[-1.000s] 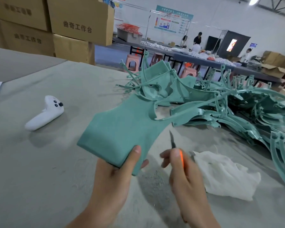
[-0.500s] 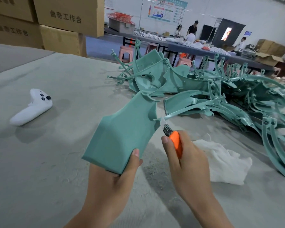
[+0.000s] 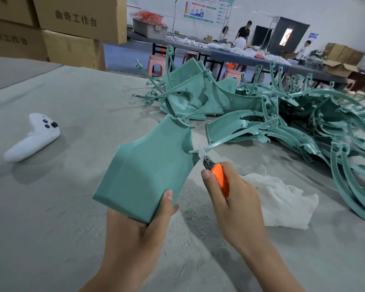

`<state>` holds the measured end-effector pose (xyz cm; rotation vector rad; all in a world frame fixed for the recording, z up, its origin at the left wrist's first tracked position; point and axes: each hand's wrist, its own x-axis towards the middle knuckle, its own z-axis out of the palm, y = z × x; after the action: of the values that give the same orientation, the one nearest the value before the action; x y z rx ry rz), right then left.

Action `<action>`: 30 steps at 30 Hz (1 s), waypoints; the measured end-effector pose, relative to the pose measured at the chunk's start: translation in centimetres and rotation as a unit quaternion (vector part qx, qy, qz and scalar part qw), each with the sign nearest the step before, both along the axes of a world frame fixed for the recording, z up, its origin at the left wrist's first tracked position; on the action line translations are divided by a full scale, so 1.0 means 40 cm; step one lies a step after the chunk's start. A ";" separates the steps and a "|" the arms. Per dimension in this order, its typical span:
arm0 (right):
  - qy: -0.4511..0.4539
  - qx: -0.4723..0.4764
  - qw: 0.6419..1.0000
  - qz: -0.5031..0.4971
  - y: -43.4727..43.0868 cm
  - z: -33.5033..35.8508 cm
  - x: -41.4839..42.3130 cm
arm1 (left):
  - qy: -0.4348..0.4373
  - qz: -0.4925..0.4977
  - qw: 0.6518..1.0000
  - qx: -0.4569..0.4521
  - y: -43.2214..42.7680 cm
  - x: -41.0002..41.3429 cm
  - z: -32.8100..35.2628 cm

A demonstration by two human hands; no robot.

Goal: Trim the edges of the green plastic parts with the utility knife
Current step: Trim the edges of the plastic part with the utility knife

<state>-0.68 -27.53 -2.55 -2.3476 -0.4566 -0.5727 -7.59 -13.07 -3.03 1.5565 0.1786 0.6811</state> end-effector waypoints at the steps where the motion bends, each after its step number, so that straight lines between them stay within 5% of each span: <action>1: 0.003 0.005 1.000 -0.003 -0.002 0.001 0.003 | -0.001 0.002 1.000 0.012 0.000 0.000 0.001; 7: 0.011 -0.004 0.999 -0.032 -0.015 -0.004 0.013 | -0.018 -0.002 0.999 -0.032 -0.007 -0.006 0.016; 15: -0.014 -0.015 0.991 -0.129 -0.072 -0.002 0.058 | -0.016 0.003 1.000 0.015 -0.001 -0.011 0.013; 23: 0.004 0.007 1.000 -0.007 -0.002 -0.013 0.012 | 0.005 0.014 0.996 0.088 0.001 -0.011 -0.007; 30: 0.012 0.044 0.999 0.028 -0.001 -0.010 0.006 | -0.023 0.012 0.998 0.059 -0.003 -0.003 0.004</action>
<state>-0.45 -27.56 -2.97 -2.2478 -0.4751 -0.5276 -7.71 -13.20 -2.87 1.6525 0.1242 0.7575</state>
